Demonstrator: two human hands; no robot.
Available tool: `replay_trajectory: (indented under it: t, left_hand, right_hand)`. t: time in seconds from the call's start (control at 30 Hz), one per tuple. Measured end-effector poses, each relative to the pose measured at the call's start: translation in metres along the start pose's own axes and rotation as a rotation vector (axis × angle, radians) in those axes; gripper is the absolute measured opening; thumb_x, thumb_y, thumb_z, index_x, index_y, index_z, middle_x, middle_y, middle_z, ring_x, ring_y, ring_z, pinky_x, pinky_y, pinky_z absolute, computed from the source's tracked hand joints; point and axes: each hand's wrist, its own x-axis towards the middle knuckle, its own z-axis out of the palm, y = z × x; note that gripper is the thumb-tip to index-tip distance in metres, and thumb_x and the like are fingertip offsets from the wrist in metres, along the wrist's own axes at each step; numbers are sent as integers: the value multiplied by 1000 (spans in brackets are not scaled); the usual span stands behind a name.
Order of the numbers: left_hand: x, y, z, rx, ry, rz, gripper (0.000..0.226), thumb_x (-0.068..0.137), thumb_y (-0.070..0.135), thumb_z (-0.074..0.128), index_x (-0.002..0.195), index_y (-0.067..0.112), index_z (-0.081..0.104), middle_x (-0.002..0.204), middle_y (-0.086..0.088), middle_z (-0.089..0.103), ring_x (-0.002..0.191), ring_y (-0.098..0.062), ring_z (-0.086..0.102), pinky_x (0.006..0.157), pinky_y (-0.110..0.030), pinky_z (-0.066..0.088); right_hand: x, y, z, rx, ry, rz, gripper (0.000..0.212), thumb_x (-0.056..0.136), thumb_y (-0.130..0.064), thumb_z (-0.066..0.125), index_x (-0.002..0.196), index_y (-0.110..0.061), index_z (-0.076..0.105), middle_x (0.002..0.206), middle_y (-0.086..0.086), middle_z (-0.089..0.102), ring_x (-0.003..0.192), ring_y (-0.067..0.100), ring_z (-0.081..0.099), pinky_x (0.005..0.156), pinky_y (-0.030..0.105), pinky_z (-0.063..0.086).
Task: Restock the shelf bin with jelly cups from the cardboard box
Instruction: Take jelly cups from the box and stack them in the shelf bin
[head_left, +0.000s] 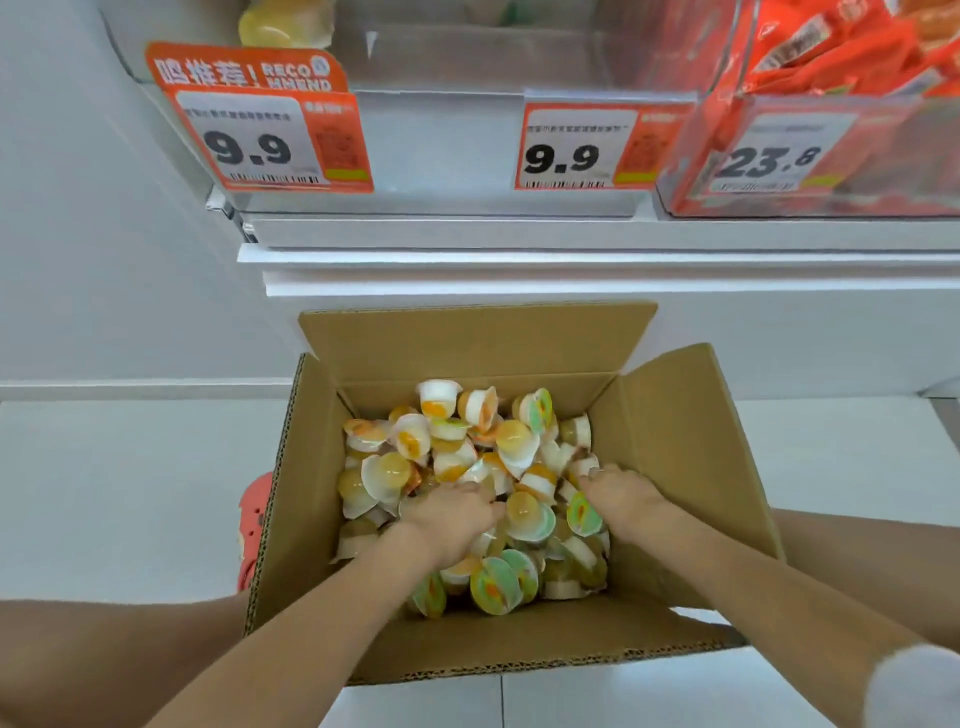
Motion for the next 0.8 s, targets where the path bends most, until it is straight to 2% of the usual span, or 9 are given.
replay_trajectory:
  t: [0.13, 0.27, 0.37, 0.47, 0.53, 0.6, 0.63, 0.7, 0.8]
  left_hand:
    - [20, 10, 15, 103, 33, 36, 49, 87, 8, 56, 134, 12, 41, 136, -9, 42, 132, -28, 29, 99, -40, 33]
    - [22, 7, 24, 176, 88, 31, 43, 90, 17, 52, 131, 11, 44, 134, -8, 47, 133, -27, 27, 104, -39, 26]
    - [13, 6, 19, 82, 117, -16, 47, 88, 24, 55, 132, 13, 43, 135, -6, 46, 131, -24, 29, 104, -36, 24]
    - [-1, -2, 7, -401, 216, -200, 51, 79, 37, 68, 124, 19, 52, 122, 0, 56, 120, -19, 41, 100, -34, 36]
    - [-14, -5, -14, -1084, 259, -387, 40, 75, 29, 76, 109, 16, 59, 106, -2, 64, 105, -17, 57, 93, -38, 48]
    - [-30, -11, -39, -1825, 139, -499, 29, 80, 21, 73, 105, 12, 60, 99, -6, 65, 93, -20, 64, 91, -37, 53]
    - [-40, -15, -52, -2103, 40, -514, 30, 82, 21, 69, 109, 10, 60, 104, -10, 66, 94, -23, 65, 88, -36, 55]
    - [-63, -21, -79, -2351, -72, -456, 42, 80, 20, 64, 119, 6, 57, 118, -19, 63, 99, -30, 65, 81, -36, 56]
    - [-97, -24, -119, -2348, -58, -336, 55, 75, 19, 61, 127, 4, 51, 128, -25, 56, 104, -37, 62, 80, -39, 56]
  right_hand:
    - [15, -7, 10, -50, -35, -11, 56, 90, -4, 54, 141, -10, 30, 142, 13, 40, 130, 28, 38, 101, 36, 38]
    - [25, -10, 13, 81, -32, 19, 53, 90, 1, 52, 138, -5, 32, 136, 15, 46, 123, 29, 47, 95, 36, 44]
    - [21, -12, 12, 220, 31, 70, 56, 88, 3, 54, 139, -2, 31, 134, 16, 47, 118, 30, 54, 88, 35, 48]
    - [12, -10, 4, 450, 126, 57, 66, 80, -11, 69, 134, -5, 32, 131, 14, 44, 113, 28, 55, 85, 34, 50]
    - [-1, -6, -13, 636, 166, -2, 66, 72, -16, 75, 123, -8, 34, 116, 11, 47, 104, 24, 54, 76, 31, 50]
    - [-21, 0, -38, 798, 182, -62, 58, 69, -15, 78, 108, -12, 34, 95, 3, 50, 84, 15, 54, 58, 22, 44]
    - [-34, 4, -51, 855, 183, -91, 55, 70, -14, 78, 103, -13, 34, 87, 0, 51, 74, 11, 52, 51, 18, 40]
    - [-64, 10, -78, 923, 207, -169, 52, 70, -14, 78, 100, -16, 36, 81, -2, 54, 65, 7, 50, 47, 15, 39]
    - [-108, 17, -117, 947, 325, -282, 51, 70, -21, 81, 102, -20, 42, 90, 2, 64, 73, 15, 57, 62, 28, 52]
